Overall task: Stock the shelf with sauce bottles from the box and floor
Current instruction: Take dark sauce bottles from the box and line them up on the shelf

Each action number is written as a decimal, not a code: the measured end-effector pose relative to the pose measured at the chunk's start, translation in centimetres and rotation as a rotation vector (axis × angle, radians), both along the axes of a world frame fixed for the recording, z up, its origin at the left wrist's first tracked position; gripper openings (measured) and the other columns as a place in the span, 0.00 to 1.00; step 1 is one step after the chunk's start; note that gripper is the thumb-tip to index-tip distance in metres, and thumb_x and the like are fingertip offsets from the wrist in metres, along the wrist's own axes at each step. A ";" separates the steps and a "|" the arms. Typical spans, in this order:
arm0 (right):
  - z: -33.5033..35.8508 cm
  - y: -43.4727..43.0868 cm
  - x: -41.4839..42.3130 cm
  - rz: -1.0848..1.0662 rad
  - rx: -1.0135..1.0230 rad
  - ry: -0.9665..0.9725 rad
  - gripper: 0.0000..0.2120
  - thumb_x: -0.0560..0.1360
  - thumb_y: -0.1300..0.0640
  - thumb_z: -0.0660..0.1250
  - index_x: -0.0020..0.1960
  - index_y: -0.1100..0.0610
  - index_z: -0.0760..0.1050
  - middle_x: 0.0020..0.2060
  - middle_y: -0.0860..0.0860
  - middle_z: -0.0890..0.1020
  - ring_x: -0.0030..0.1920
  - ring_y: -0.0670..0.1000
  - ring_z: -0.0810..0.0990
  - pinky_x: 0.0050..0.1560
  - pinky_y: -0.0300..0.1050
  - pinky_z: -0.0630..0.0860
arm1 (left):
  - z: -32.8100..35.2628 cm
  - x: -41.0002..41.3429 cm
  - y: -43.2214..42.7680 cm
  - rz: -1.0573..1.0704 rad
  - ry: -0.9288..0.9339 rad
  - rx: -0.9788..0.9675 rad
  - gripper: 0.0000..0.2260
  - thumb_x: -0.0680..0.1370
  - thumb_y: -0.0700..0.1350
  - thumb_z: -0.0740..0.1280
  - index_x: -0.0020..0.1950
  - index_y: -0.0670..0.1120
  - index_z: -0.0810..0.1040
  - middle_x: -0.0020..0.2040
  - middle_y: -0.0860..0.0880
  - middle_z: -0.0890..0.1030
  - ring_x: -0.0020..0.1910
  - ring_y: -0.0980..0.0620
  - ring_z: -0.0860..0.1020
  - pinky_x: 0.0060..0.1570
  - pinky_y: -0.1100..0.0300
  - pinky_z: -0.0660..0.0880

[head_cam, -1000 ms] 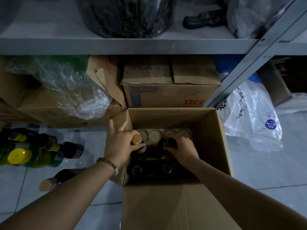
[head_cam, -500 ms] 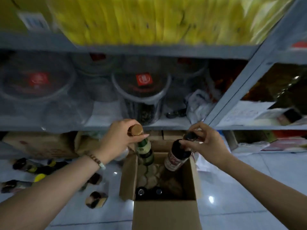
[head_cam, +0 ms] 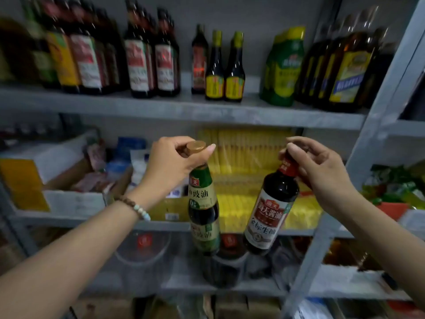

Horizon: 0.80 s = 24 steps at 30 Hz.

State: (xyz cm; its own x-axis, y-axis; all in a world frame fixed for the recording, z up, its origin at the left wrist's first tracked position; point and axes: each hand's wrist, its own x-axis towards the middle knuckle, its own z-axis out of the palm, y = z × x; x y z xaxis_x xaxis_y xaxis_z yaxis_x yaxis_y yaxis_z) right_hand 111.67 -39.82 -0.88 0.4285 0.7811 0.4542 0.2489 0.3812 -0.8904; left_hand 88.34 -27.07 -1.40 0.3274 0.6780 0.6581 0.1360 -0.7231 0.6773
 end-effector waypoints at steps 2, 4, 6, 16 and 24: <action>4.1 0.7 -1.7 -0.004 0.074 0.052 0.14 0.68 0.47 0.69 0.51 0.51 0.80 0.40 0.50 0.85 0.41 0.45 0.82 0.39 0.35 0.76 | 4.1 -1.8 0.0 0.007 -0.068 0.020 0.17 0.69 0.59 0.71 0.27 0.50 0.76 0.24 0.57 0.75 0.26 0.63 0.70 0.28 0.69 0.64; 7.7 1.6 -3.5 -0.009 0.142 0.065 0.11 0.72 0.48 0.67 0.52 0.50 0.79 0.37 0.48 0.85 0.40 0.44 0.82 0.38 0.35 0.78 | 7.8 -3.6 0.1 0.030 -0.134 0.036 0.15 0.69 0.59 0.71 0.29 0.52 0.78 0.26 0.57 0.78 0.27 0.63 0.73 0.29 0.69 0.67; 11.1 2.7 -5.3 0.004 0.195 0.081 0.09 0.76 0.49 0.65 0.53 0.50 0.80 0.35 0.46 0.84 0.39 0.43 0.83 0.37 0.35 0.79 | 11.2 -5.4 0.5 0.062 -0.234 0.023 0.14 0.68 0.61 0.72 0.33 0.51 0.82 0.31 0.56 0.82 0.31 0.62 0.78 0.31 0.70 0.72; 22.8 9.9 -11.1 0.225 0.329 0.198 0.10 0.77 0.49 0.65 0.50 0.54 0.79 0.33 0.48 0.81 0.34 0.45 0.81 0.34 0.38 0.79 | 23.3 -10.5 4.4 0.146 -0.401 0.003 0.14 0.67 0.57 0.74 0.39 0.47 0.84 0.37 0.53 0.84 0.35 0.59 0.81 0.36 0.67 0.76; 27.0 19.8 -12.6 0.288 0.411 0.101 0.11 0.78 0.48 0.63 0.50 0.55 0.78 0.36 0.49 0.79 0.36 0.46 0.79 0.42 0.40 0.77 | 28.8 -10.7 11.7 0.293 -0.458 0.041 0.17 0.66 0.59 0.74 0.38 0.45 0.83 0.32 0.53 0.82 0.27 0.62 0.77 0.26 0.67 0.73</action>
State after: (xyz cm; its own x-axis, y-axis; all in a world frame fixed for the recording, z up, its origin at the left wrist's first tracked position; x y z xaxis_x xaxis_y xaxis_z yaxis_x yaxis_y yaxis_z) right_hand 99.04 -20.01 26.17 0.2798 0.6395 0.7161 0.0027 0.7453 -0.6667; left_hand 77.59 -15.37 27.42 -0.1977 0.6688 0.7167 0.0337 -0.7260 0.6868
